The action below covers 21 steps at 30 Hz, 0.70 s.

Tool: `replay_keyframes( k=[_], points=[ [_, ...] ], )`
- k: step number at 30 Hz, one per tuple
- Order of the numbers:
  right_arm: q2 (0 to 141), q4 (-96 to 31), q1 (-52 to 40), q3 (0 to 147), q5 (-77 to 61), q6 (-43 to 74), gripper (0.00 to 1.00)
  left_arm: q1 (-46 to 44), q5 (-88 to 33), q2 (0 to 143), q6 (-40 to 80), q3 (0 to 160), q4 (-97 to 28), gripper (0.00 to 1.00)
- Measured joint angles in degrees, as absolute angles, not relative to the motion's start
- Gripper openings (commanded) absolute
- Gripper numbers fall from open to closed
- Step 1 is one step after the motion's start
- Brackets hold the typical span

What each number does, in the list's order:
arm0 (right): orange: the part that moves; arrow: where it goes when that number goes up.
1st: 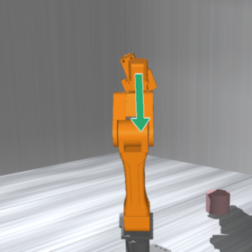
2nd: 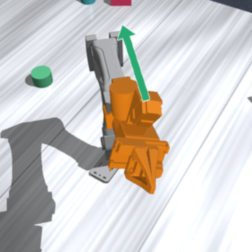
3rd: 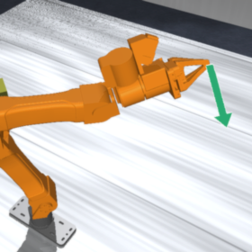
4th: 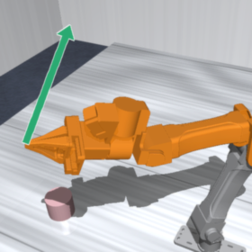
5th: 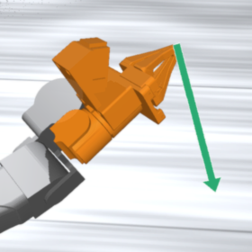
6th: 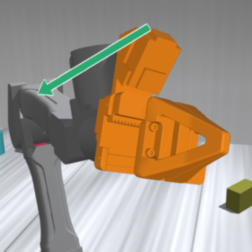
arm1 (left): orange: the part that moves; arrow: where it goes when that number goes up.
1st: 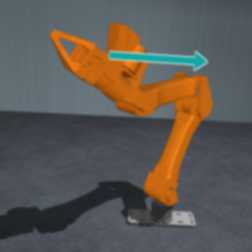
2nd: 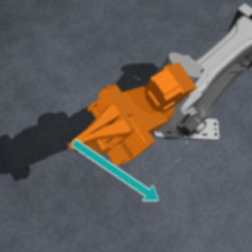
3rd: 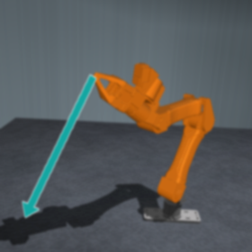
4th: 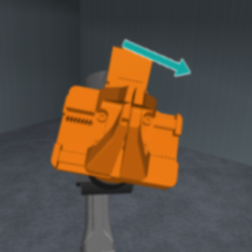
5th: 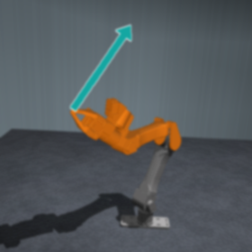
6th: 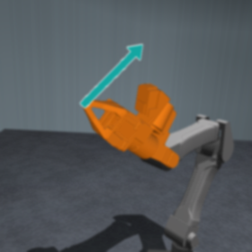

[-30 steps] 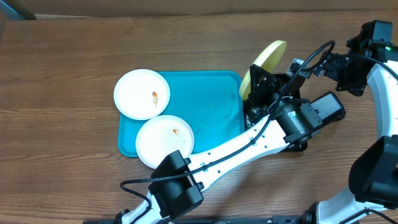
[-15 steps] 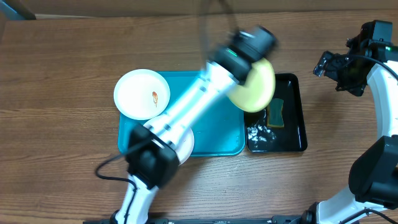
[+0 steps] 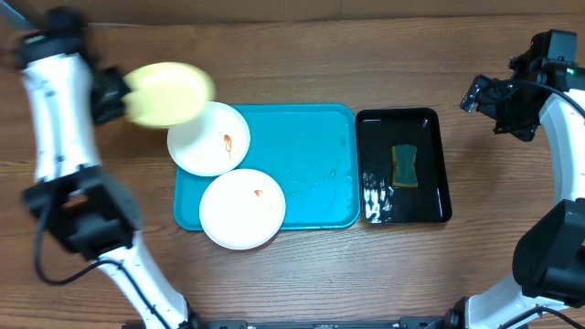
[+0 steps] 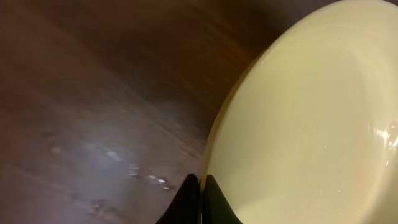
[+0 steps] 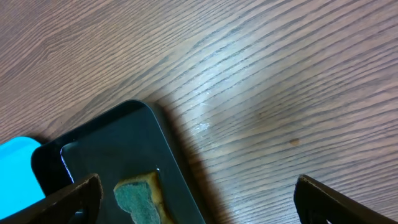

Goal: Clean dirty plates on tray and stack at the side
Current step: 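Lift the yellow plate with the left gripper and place it left of the tray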

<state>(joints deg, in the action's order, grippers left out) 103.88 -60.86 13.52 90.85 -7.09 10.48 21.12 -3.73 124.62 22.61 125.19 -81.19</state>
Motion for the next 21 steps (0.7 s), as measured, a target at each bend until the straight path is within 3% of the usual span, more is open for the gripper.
replay_keyframes(
  k=[6,13,16,17,18,20,21],
  points=[
    [103.9,-60.9,13.5,90.8,-7.1,10.5,1.00,36.5,-3.4,124.1,24.0,122.0,-81.9,0.04],
    [103.9,-60.9,13.5,90.8,-7.1,10.5,1.00,43.7,-3.0,123.7,24.8,110.8,-76.3,0.06],
    [103.9,-60.9,13.5,90.8,-7.1,10.5,1.00,43.2,-3.8,123.7,24.0,106.2,-72.1,0.21],
    [103.9,-60.9,13.5,90.8,-7.1,10.5,1.00,43.1,-4.7,123.7,23.3,105.3,-70.9,0.32],
    [103.9,-60.9,13.5,90.8,-7.1,10.5,1.00,42.5,-6.6,123.7,20.9,104.5,-69.0,0.52],
    [103.9,-60.9,13.5,90.8,-7.1,10.5,1.00,41.7,-8.4,123.7,18.6,104.5,-68.0,0.77],
    [103.9,-60.9,13.5,90.8,-7.1,10.5,1.00,41.3,-9.3,123.7,17.5,104.5,-67.6,0.81]
  ],
)
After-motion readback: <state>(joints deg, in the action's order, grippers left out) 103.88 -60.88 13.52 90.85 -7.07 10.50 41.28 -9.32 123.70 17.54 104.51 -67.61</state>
